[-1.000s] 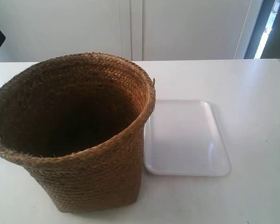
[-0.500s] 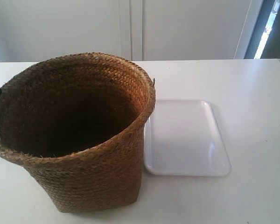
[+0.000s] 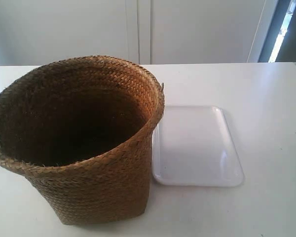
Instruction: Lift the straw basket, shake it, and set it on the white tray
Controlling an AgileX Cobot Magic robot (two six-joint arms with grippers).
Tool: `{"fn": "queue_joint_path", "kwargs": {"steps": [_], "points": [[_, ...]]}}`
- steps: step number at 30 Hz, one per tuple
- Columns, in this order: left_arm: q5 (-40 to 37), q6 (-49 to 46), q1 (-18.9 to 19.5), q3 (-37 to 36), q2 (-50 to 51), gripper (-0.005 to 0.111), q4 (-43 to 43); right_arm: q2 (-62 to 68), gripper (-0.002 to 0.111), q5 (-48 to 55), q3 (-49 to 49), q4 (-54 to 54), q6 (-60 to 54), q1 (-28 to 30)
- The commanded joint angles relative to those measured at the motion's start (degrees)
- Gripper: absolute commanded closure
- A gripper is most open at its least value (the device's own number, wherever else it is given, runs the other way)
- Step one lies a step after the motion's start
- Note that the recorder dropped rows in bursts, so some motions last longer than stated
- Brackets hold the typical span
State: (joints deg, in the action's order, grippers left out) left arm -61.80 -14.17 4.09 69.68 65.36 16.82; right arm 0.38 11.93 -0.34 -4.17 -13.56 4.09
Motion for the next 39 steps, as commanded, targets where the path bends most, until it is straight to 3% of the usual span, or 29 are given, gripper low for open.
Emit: {"fn": "queue_joint_path", "kwargs": {"steps": [1, 12, 15, 17, 21, 24, 29, 32, 37, 39], "points": [[0.19, -1.13, -0.2, -0.38, -0.75, 0.048, 2.41, -0.38, 0.105, -0.17, 0.34, -0.08, 0.38, 0.37], [0.12, -4.58, -0.2, -0.38, -0.75, 0.048, 9.2, -0.38, 0.105, -0.4, 0.34, -0.08, 0.38, 0.37], [0.12, -4.77, -0.2, -0.38, -0.75, 0.048, 9.34, -0.38, 0.105, -5.92, 0.34, -1.0, 1.99, 0.37], [0.12, -4.77, -0.2, -0.38, -0.75, 0.048, 9.34, -0.38, 0.105, -13.99, 0.34, -7.01, 9.47, 0.37], [0.12, -4.94, -0.2, -0.38, -0.75, 0.048, 9.34, -0.38, 0.105, -27.31, 0.34, -24.72, 39.64, 0.37], [0.12, -4.96, -0.2, -0.38, -0.75, 0.048, 9.58, -0.38, 0.105, -36.95, 0.34, -26.14, 50.2, 0.37], [0.8, -4.96, -0.2, -0.38, -0.75, 0.048, 9.69, -0.38, 0.105, -52.51, 0.34, -26.24, 50.88, 0.37], [0.8, -4.96, -0.2, -0.38, -0.75, 0.048, 9.69, -0.38, 0.105, -56.53, 0.34, -26.99, 53.03, 0.37], [0.8, -4.96, -0.2, -0.38, -0.75, 0.048, 9.69, -0.38, 0.105, -52.21, -1.5, -28.67, 53.15, 0.37], [0.8, -4.96, -0.2, -0.38, -0.75, 0.048, 9.69, 1.29, 0.108, -43.97, -7.67, -33.57, 37.69, 0.37]]}}
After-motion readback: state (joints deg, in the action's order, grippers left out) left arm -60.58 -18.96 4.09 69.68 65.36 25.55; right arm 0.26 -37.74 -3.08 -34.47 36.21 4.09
